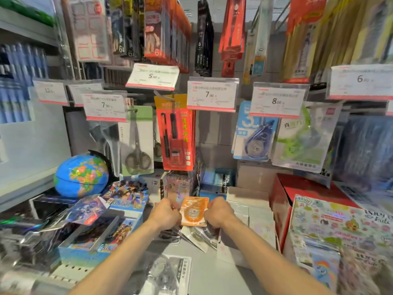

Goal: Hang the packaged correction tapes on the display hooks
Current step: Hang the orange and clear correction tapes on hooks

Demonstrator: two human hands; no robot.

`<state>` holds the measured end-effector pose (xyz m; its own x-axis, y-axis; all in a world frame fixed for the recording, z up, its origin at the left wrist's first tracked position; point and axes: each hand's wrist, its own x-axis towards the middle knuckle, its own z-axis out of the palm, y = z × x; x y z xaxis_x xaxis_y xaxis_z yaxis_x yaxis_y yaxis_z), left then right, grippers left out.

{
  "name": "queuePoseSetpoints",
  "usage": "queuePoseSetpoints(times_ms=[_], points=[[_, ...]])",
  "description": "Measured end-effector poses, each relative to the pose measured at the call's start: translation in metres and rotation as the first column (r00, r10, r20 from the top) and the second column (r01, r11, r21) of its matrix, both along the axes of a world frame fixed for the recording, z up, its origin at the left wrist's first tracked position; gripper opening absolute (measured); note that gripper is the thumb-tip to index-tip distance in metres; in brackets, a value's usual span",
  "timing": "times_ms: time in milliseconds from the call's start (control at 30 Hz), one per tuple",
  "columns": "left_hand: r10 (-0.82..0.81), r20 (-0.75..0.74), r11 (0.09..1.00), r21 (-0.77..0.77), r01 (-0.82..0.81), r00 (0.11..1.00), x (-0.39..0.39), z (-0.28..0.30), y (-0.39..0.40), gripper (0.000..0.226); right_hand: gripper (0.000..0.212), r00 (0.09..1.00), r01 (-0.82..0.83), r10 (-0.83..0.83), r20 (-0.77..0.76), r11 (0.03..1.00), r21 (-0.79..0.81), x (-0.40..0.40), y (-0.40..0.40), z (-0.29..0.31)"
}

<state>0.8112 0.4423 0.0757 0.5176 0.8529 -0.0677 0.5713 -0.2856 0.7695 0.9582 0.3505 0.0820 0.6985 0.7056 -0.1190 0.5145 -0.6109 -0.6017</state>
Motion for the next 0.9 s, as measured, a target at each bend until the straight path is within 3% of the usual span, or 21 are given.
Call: queuePoseSetpoints(times_ms=[133,367,700,900], points=[[0.026,0.044,1.000,-0.002,-0.026,0.999,-0.001,0.001,-0.006,0.024,0.012,0.996,0.036,-0.027,-0.087,0.995,0.097,0.001,0.002,-0.001],[0.055,0.131,0.998,-0.051,-0.048,0.990,-0.006,-0.005,-0.005,0.025,0.018,0.979,0.061,-0.018,-0.204,0.976,0.209,-0.001,0.000,-0.001],[0.100,0.379,0.970,-0.241,-0.006,0.920,-0.032,0.003,-0.020,0.035,0.022,0.935,0.028,0.085,-0.344,0.951,0.309,-0.015,-0.032,0.015],[-0.013,0.452,0.961,-0.241,0.136,0.892,-0.050,0.020,-0.044,0.027,0.031,0.958,-0.072,0.174,-0.228,0.916,0.394,-0.024,-0.072,0.029]])
